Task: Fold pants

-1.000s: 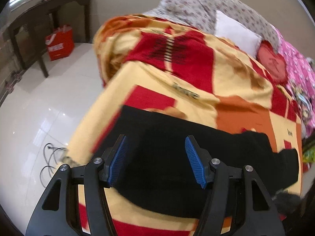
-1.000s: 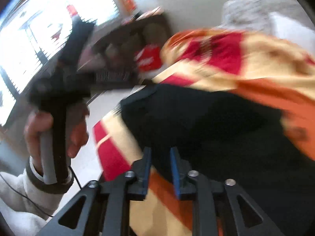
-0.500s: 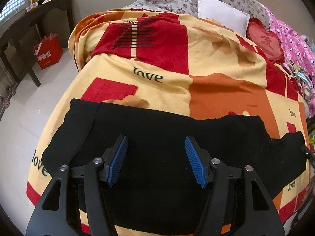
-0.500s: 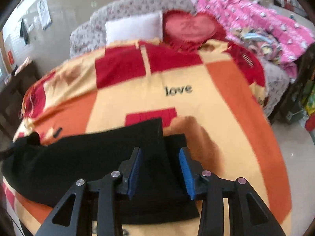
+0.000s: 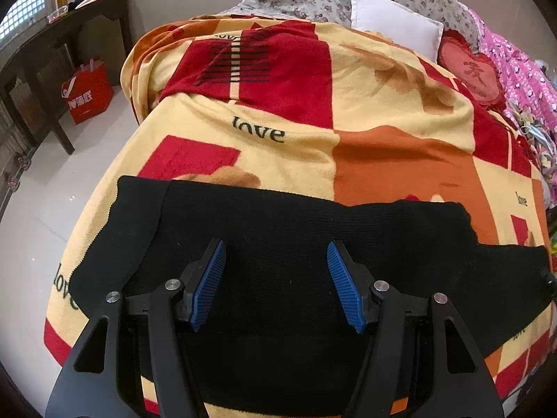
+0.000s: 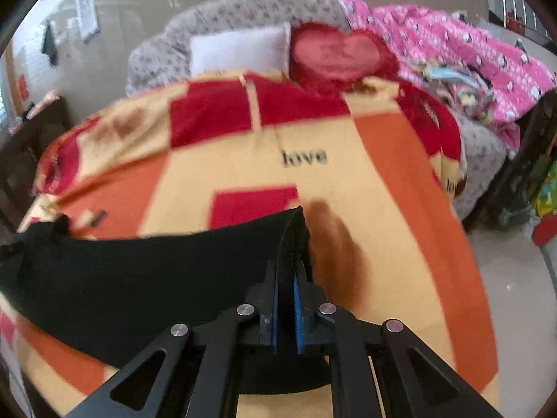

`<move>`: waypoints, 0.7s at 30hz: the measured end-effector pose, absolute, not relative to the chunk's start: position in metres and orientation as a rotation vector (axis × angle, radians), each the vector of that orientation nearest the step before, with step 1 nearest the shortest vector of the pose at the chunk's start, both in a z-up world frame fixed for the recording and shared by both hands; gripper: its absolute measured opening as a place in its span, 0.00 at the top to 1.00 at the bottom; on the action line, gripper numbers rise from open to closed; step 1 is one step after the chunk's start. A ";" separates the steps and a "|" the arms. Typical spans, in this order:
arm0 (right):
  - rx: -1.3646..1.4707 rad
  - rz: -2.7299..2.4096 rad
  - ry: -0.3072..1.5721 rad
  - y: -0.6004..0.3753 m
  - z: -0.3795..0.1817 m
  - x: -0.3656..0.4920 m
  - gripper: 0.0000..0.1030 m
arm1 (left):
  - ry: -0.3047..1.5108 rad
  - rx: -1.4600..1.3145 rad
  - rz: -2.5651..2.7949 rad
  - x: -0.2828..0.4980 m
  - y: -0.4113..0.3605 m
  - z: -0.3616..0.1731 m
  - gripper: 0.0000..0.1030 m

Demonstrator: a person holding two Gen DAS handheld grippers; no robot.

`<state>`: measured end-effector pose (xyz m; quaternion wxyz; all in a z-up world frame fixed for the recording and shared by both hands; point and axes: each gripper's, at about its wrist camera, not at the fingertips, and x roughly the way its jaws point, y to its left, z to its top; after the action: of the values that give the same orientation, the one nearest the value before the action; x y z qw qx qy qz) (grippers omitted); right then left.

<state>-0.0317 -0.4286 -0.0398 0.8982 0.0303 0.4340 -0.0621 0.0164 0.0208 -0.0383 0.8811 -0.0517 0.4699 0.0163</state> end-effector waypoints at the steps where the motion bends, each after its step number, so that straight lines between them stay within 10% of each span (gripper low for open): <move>1: 0.057 -0.139 0.878 -0.429 -0.041 -0.031 0.94 | 0.973 -0.102 0.040 0.016 0.020 -0.038 0.41; 21: 0.090 0.089 0.886 -0.366 -0.027 -0.043 0.82 | 0.935 -0.005 -0.096 0.015 -0.059 -0.022 0.41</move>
<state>-0.0431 -0.3656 -0.0274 0.9015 0.0437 0.4285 0.0430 0.0151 -0.0585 -0.0222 0.8916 -0.0022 0.4504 -0.0462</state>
